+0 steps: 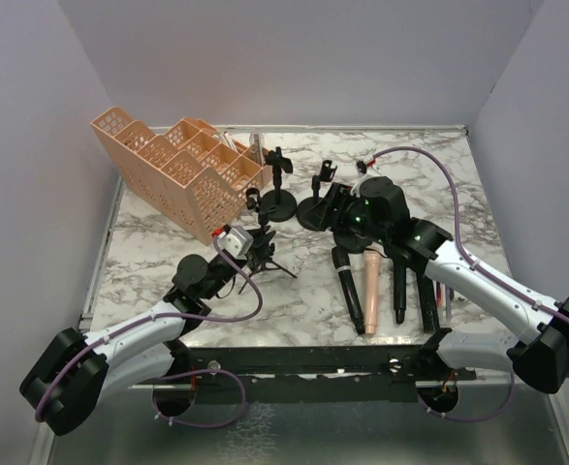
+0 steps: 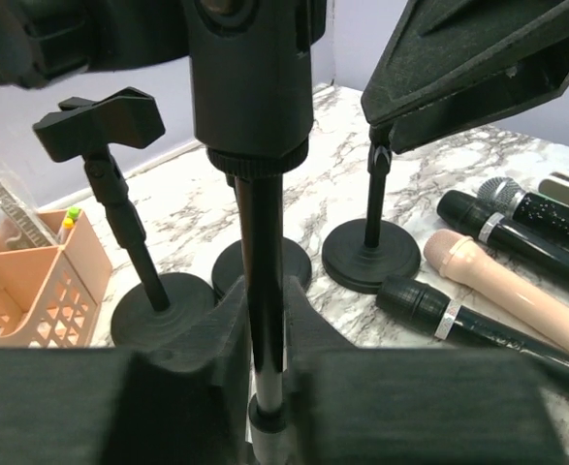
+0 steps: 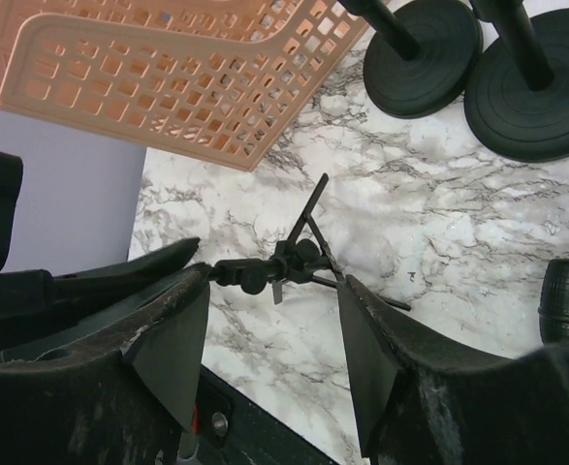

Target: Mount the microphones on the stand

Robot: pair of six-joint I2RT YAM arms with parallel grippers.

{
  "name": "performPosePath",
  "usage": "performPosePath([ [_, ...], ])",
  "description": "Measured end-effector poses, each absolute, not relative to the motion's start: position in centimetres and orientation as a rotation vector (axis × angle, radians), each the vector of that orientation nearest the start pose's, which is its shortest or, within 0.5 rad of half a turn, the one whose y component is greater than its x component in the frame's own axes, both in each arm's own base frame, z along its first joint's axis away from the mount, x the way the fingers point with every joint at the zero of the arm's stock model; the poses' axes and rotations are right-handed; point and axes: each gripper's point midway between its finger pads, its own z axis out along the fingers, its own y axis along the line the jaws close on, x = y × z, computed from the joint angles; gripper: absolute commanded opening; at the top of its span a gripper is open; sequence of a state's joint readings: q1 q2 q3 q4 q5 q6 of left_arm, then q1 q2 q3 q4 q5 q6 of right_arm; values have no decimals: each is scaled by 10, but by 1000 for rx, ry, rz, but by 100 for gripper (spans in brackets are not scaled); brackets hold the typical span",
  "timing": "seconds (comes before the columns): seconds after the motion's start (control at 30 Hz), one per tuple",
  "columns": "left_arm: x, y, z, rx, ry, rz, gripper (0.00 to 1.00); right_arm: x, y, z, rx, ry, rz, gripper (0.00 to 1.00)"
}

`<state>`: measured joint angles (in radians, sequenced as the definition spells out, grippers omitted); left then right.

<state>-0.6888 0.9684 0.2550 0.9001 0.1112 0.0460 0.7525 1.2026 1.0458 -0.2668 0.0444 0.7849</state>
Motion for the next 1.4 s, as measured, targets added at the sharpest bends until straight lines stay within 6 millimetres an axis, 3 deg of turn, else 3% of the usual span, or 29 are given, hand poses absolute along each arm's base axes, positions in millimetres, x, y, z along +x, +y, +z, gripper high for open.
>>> performPosePath([
  [0.1, 255, -230, 222, 578, 1269, -608, 35, 271, 283, 249, 65, 2127, 912, 60],
  [0.27, 250, -220, 242, 511, 1207, -618, 54, 271, 282, 247, 60, 2135, 904, 60],
  [0.5, 244, -204, 260, 384, 1194, -653, 63, 269, 270, 239, 28, 2163, 809, 62],
  [0.7, 250, -184, 254, 194, 1368, -665, 69, 270, 244, 230, -13, 2194, 624, 62],
  [0.87, 246, -172, 267, 88, 1502, -673, 70, 262, 221, 213, -72, 2264, 470, 60],
  [1.03, 236, -162, 283, 72, 1588, -654, 75, 255, 214, 194, -116, 2342, 400, 61],
  [1.23, 222, -163, 272, 140, 1653, -666, 79, 251, 218, 154, -141, 2475, 313, 64],
  [1.4, 210, -169, 263, 234, 1681, -690, 85, 247, 219, 132, -154, 2545, 259, 66],
])
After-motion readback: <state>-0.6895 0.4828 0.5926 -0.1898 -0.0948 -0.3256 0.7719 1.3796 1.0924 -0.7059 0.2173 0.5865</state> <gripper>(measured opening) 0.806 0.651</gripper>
